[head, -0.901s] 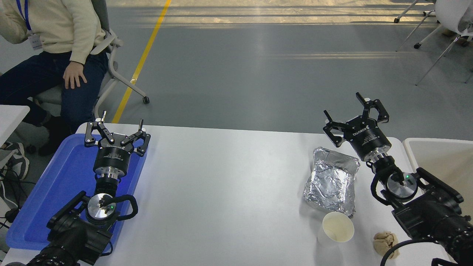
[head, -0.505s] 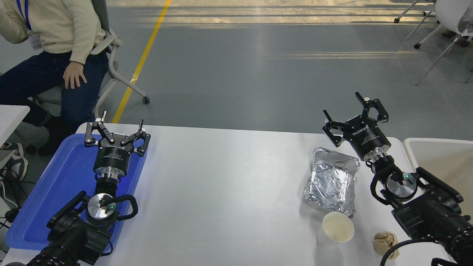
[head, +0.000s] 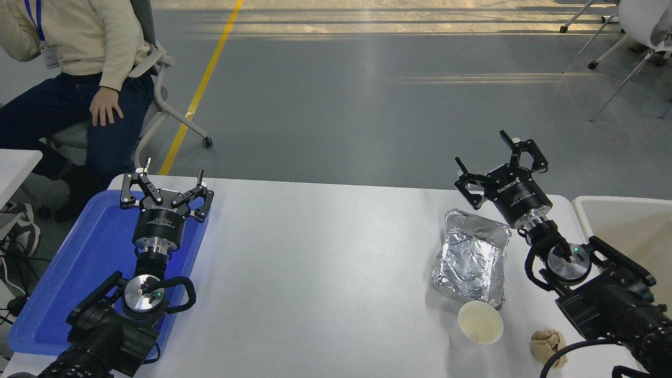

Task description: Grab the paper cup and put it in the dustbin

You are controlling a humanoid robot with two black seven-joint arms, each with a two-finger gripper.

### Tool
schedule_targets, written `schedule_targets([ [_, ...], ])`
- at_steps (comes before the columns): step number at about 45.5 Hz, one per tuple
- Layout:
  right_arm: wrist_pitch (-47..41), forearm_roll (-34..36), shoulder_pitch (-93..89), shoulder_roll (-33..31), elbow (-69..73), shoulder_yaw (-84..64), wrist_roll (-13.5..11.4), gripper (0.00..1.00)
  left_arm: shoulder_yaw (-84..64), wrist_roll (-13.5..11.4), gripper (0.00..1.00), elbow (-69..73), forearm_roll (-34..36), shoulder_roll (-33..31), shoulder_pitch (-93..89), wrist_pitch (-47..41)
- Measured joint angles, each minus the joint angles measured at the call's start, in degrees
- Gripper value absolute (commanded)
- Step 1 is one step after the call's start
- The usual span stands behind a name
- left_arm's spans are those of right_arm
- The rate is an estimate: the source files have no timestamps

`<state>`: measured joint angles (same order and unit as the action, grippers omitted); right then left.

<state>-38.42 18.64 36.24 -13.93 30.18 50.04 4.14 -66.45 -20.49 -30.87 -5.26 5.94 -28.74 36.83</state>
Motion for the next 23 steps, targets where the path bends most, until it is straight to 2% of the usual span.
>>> schedule_targets([
  [23,5.91,-7.00,3.77,-4.44,4.78,-1.58,-0.03,1.00,0.00,0.00,1.00,0.00,-0.01,0.03,0.00,0.01],
])
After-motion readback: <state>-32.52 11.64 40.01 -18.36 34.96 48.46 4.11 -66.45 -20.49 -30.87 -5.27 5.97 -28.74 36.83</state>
